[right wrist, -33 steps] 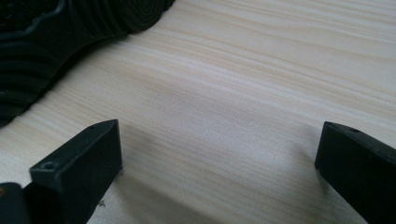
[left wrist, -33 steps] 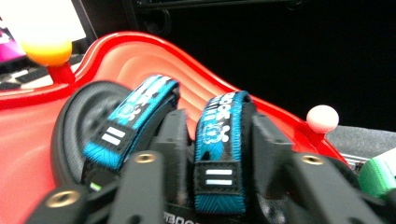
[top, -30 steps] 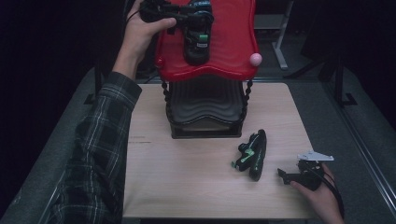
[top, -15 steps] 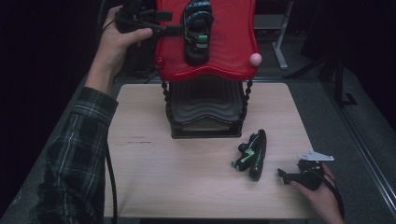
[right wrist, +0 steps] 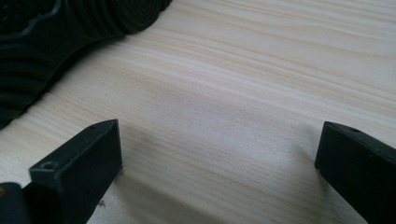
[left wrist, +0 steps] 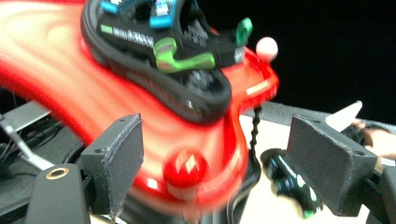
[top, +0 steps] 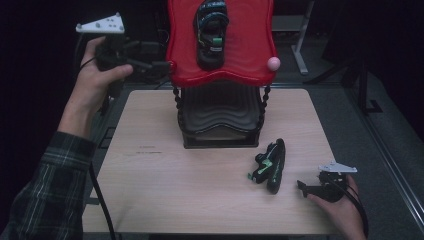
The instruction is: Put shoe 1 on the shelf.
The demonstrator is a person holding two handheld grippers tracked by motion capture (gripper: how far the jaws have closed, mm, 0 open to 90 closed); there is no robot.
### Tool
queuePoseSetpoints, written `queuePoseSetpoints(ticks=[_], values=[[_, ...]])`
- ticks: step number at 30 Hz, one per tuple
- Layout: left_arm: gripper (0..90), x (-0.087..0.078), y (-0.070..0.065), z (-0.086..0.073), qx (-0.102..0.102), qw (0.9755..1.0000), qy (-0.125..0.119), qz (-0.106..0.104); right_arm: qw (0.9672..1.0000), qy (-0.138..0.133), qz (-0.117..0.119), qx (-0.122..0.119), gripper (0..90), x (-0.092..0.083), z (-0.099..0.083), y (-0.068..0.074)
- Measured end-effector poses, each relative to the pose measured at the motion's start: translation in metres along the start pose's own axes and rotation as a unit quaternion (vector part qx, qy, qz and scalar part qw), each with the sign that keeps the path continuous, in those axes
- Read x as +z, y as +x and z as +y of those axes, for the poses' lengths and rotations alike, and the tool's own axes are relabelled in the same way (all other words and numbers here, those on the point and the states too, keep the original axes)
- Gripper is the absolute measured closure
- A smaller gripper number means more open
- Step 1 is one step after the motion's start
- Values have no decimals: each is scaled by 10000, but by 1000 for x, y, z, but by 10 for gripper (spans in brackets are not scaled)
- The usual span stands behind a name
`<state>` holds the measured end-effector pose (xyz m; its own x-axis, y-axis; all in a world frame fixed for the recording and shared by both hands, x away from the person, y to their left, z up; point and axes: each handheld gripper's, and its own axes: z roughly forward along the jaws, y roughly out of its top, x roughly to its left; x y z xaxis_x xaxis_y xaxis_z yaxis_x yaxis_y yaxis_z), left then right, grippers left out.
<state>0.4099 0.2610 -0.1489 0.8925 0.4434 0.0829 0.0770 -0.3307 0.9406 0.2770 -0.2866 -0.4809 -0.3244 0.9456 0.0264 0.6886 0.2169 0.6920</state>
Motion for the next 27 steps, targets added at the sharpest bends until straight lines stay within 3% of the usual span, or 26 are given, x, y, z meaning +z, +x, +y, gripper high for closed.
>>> queuePoseSetpoints(ticks=[5, 13, 21, 27], values=[[186, -14, -13, -23, -10, 9999, 89, 69, 10000, -3, -24, 30, 0, 1, 1, 1], [186, -31, -36, -74, -84, 9994, 284, 176, 10000, -18, -68, 66, 0, 2, 2, 2], [186, -33, -57, -129, -187, 9977, 579, 282, 9999, -12, -111, 101, 0, 3, 3, 2], [186, -28, -71, -175, -441, 9953, 766, 389, 9999, -13, -108, 106, 4, 3, 3, 2]])
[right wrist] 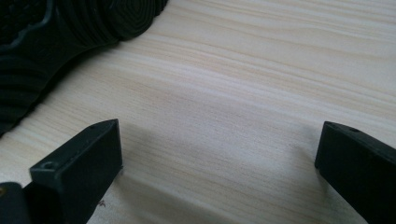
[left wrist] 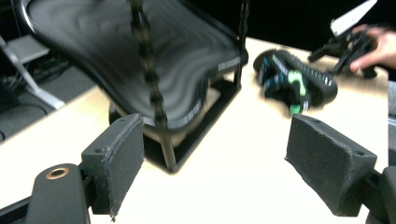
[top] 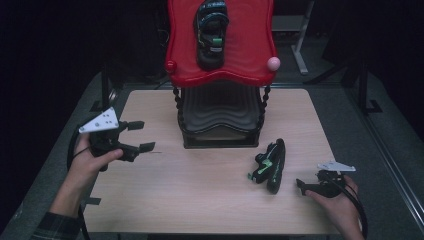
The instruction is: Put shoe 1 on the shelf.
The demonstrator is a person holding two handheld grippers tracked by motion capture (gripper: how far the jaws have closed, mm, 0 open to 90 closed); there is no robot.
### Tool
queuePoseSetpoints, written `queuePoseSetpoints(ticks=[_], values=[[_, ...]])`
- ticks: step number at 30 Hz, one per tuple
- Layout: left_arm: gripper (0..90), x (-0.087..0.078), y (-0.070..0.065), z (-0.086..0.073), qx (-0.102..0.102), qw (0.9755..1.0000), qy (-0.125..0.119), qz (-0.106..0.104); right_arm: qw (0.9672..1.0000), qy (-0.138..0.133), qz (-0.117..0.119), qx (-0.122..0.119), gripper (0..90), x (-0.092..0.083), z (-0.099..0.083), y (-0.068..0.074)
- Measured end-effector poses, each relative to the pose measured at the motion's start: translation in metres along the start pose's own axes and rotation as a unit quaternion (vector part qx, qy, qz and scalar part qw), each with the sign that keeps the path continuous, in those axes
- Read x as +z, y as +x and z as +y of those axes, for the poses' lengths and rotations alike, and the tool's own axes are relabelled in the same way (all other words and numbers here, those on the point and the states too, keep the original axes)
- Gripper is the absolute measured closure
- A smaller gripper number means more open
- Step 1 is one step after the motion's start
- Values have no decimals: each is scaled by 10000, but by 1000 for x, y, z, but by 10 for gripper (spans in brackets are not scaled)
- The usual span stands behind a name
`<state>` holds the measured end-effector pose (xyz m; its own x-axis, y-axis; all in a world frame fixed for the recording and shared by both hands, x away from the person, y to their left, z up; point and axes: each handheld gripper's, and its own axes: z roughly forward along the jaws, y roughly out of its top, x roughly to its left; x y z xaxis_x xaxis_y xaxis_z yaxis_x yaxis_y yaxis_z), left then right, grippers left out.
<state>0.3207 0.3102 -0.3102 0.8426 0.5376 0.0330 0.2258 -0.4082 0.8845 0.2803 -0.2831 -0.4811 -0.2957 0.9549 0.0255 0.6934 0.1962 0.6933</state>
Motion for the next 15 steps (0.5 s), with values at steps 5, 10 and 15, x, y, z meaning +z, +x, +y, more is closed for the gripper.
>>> queuePoseSetpoints(ticks=[5, 10, 15], values=[[187, 8, -8, -37, -213, 9996, 161, 103, 10000, -60, 28, -20, 55, -1, 0, 0], [190, 16, -14, -69, -438, 9983, 346, 161, 9998, -174, 43, -30, 144, -3, -1, 0], [200, 24, -21, -95, -498, 9965, 602, 311, 9997, -196, 84, -84, 340, -7, -1, -1]])
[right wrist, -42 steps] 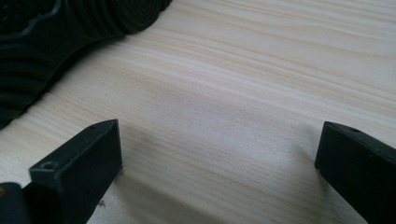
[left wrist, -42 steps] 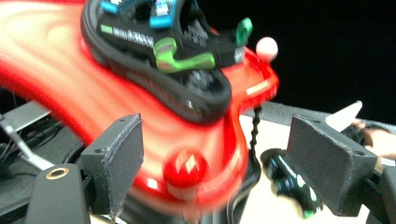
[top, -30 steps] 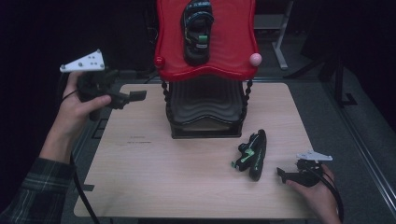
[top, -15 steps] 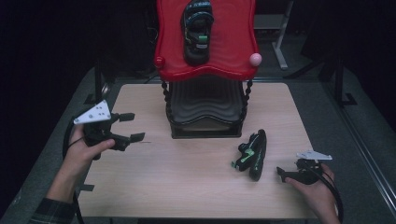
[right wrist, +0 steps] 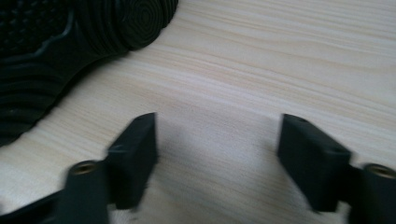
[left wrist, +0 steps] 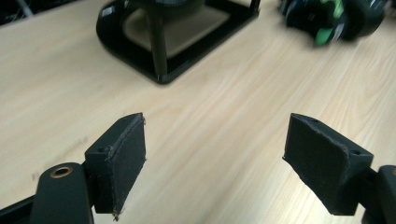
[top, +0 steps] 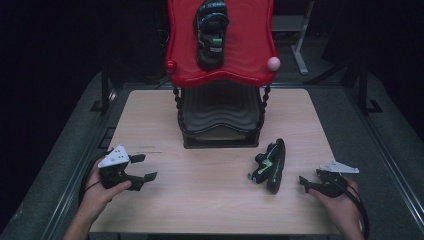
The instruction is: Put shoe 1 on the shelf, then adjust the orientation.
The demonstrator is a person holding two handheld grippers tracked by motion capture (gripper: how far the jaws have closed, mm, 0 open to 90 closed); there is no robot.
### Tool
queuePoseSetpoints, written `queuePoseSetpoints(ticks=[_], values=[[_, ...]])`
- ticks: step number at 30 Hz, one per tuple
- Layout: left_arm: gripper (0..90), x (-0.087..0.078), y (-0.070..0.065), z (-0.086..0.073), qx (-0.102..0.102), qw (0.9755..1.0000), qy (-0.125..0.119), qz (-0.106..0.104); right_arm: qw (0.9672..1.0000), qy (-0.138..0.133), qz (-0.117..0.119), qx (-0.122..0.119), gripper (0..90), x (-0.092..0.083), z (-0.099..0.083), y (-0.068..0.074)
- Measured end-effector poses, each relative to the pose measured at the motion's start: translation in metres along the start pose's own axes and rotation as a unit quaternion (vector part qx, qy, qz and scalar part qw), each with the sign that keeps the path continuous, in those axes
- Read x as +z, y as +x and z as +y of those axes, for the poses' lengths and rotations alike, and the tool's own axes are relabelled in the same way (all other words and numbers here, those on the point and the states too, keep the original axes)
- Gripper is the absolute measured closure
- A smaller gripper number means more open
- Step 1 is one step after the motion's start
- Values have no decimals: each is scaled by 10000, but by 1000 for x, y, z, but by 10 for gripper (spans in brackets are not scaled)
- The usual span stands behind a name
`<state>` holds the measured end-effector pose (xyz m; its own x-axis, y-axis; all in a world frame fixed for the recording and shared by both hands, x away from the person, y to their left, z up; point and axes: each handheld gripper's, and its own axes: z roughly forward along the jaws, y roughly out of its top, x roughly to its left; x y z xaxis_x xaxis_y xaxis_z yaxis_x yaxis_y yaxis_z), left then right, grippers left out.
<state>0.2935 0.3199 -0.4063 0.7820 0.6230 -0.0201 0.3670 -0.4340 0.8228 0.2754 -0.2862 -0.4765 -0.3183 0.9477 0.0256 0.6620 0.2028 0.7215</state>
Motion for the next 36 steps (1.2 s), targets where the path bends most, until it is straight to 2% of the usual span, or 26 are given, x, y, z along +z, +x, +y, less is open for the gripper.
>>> queuePoseSetpoints(ticks=[5, 8, 11, 14, 19, 23, 26, 31, 36], values=[[202, 8, -2, -15, -120, 9997, 202, 47, 9997, -23, 222, 24, 626, -4, 0, -3], [203, 14, -4, -24, -177, 9993, 333, 45, 9992, -56, 394, 15, 759, -6, 0, -4], [206, 19, -6, -33, -134, 9979, 609, 155, 9986, -140, 511, -34, 892, -10, 2, -6], [210, 22, -5, -39, -166, 9970, 731, 170, 9980, -158, 618, -1, 900, -14, 4, -7], [211, 29, -6, -46, -203, 9958, 875, 187, 9975, -241, 656, -80, 900, -19, 11, -7], [209, 34, -6, -49, -172, 9944, 1002, 271, 9967, -354, 732, -44, 900, -25, 21, -8], [191, 36, -6, -50, -135, 9947, 970, 318, 9949, -505, 871, 1, 900, -29, 31, -7], [148, 38, -5, -52, -240, 9947, 883, 473, 9928, -639, 1011, -82, 899, -29, 51, -3], [101, 39, -3, -54, -283, 9948, 835, 518, 9895, -795, 1190, -201, 899, -29, 72, 5]])
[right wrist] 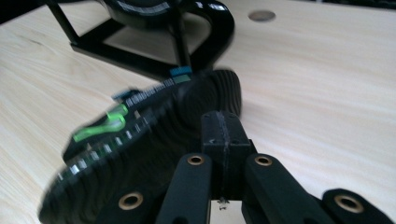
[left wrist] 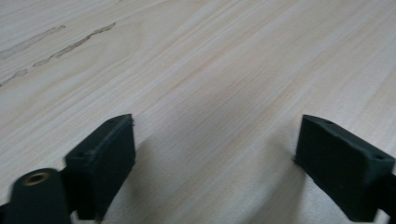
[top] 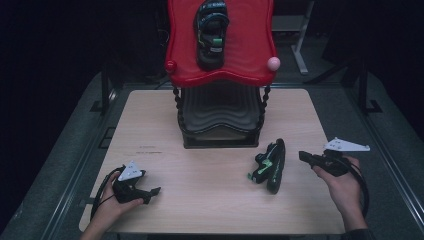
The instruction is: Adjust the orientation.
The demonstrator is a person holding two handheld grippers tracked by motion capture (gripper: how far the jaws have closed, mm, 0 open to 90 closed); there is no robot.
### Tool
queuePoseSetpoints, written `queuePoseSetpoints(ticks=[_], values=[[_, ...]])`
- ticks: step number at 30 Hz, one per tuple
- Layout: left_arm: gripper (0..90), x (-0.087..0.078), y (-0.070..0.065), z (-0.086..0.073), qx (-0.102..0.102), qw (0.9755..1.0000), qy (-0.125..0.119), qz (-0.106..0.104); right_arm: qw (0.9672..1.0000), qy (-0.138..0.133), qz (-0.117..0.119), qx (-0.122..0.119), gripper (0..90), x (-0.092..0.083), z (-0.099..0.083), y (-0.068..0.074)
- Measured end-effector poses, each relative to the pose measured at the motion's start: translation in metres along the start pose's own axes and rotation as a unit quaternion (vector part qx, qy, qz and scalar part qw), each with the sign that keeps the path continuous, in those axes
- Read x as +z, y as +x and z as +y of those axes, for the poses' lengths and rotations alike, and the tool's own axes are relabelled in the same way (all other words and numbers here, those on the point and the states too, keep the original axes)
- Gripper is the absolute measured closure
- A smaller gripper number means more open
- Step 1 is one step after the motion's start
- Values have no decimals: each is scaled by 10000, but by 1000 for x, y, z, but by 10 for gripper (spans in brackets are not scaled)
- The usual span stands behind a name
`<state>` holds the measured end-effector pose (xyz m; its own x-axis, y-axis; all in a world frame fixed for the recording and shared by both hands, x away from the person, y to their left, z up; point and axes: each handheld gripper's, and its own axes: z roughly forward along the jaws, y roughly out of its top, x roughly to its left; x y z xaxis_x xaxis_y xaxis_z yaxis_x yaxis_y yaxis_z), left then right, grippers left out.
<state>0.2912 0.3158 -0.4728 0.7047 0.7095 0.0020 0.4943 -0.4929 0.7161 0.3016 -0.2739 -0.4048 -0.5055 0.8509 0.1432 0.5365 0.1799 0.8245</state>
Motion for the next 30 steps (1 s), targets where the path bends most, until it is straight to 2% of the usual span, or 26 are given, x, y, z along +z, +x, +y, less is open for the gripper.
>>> queuePoseSetpoints(ticks=[8, 10, 17, 30], values=[[88, 0, 0, 0, -14, 10000, 22, 23, 9994, 40, 242, -255, 899, 22, 24, 13], [88, 0, 0, 0, -19, 10000, 17, 23, 9991, 92, 242, -332, 899, 28, 28, 16], [88, 0, 0, 0, -23, 10000, 12, 20, 9989, 235, 230, -322, 900, 43, 33, 17], [89, 0, 0, 0, -19, 10000, 14, 20, 9992, 203, 215, -272, 900, 33, 27, 10]])
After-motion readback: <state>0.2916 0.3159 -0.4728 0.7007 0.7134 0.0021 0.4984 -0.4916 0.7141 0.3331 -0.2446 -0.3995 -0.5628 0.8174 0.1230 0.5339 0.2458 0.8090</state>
